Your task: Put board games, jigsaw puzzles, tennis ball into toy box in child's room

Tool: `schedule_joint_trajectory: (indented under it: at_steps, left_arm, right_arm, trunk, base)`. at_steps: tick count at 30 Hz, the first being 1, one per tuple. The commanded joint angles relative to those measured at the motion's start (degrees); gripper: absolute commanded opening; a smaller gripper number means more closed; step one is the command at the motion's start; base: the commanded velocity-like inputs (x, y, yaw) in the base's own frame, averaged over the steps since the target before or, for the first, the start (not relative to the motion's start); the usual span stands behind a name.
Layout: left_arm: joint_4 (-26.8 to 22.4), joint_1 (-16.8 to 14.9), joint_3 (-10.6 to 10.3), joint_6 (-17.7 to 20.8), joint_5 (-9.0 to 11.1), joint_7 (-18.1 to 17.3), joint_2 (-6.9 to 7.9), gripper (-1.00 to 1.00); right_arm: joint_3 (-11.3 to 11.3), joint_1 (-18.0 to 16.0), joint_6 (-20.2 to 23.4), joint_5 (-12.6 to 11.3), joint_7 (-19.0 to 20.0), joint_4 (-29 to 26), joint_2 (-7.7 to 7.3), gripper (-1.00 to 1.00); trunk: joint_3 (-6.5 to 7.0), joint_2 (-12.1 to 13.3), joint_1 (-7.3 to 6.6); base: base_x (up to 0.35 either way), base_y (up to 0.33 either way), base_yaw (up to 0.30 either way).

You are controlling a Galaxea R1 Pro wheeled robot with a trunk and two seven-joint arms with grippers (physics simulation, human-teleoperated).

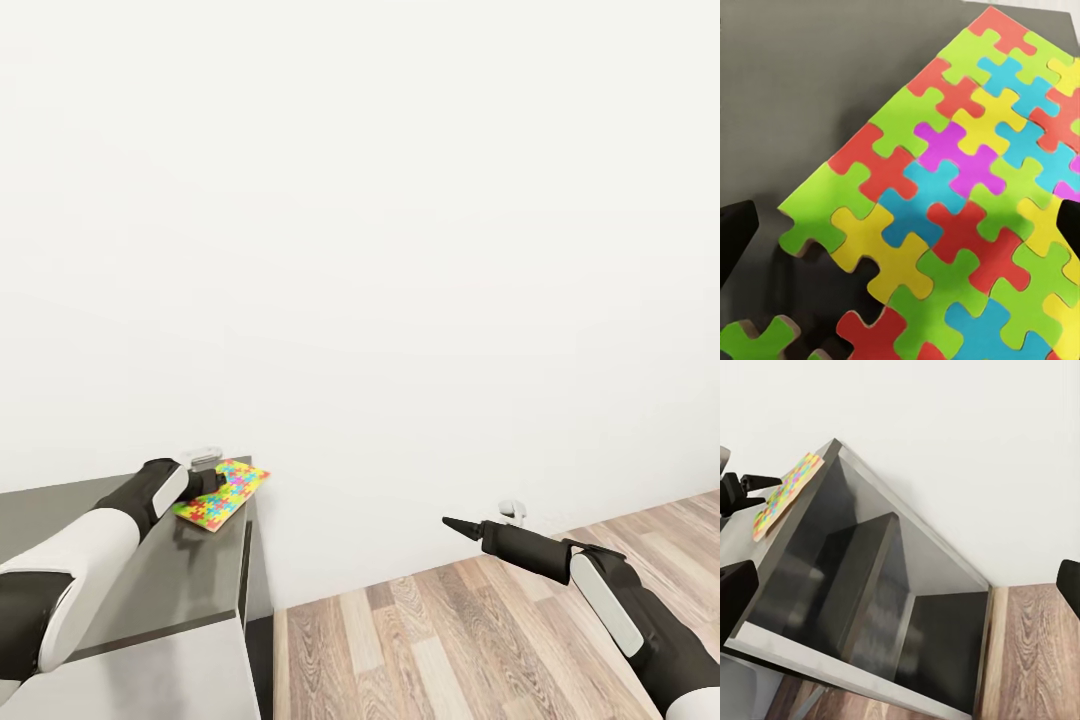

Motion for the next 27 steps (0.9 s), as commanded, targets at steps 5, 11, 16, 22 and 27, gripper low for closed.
schedule_joint_trajectory:
  at_steps: [5, 11, 16, 22, 27]
  left_arm:
    - [-0.2, 0.0, -0.2, 0.1, 0.7, -1.3, 0.43, 1.00]
    - [-0.4, 0.0, 0.4, 0.6, 0.7, -16.6, 4.64, 1.00]
    - [-0.4, 0.0, 0.7, 0.7, 0.7, -20.9, 6.99, 1.00]
    - [-0.4, 0.0, 4.1, 0.8, 0.8, -22.3, 8.89, 1.00]
    - [-0.5, 0.0, 8.6, 1.5, 0.7, -23.2, 10.23, 1.00]
  right_arm:
    - [0.1, 0.0, 0.4, -0.5, -0.2, 0.0, -0.02, 1.00]
    - [0.1, 0.0, 0.4, -0.5, -0.2, 0.0, 0.01, 1.00]
    - [0.1, 0.0, 0.3, -0.4, -0.2, 0.0, 0.06, 1.00]
    - [0.1, 0.0, -1.2, -0.5, -0.2, 0.0, 0.08, 1.00]
    - [0.1, 0.0, -1.8, -0.5, -0.2, 0.0, 0.08, 1.00]
  trunk:
    - [-0.06, 0.0, 0.00]
    - [-0.06, 0.0, 0.00]
    - [-0.06, 0.0, 0.00]
    - [-0.06, 0.0, 0.00]
    - [-0.06, 0.0, 0.00]
  base:
    - [0.000, 0.000, 0.000]
    - [0.000, 0.000, 0.000]
    - [0.000, 0.000, 0.000]
    - [0.000, 0.000, 0.000]
    - [0.000, 0.000, 0.000]
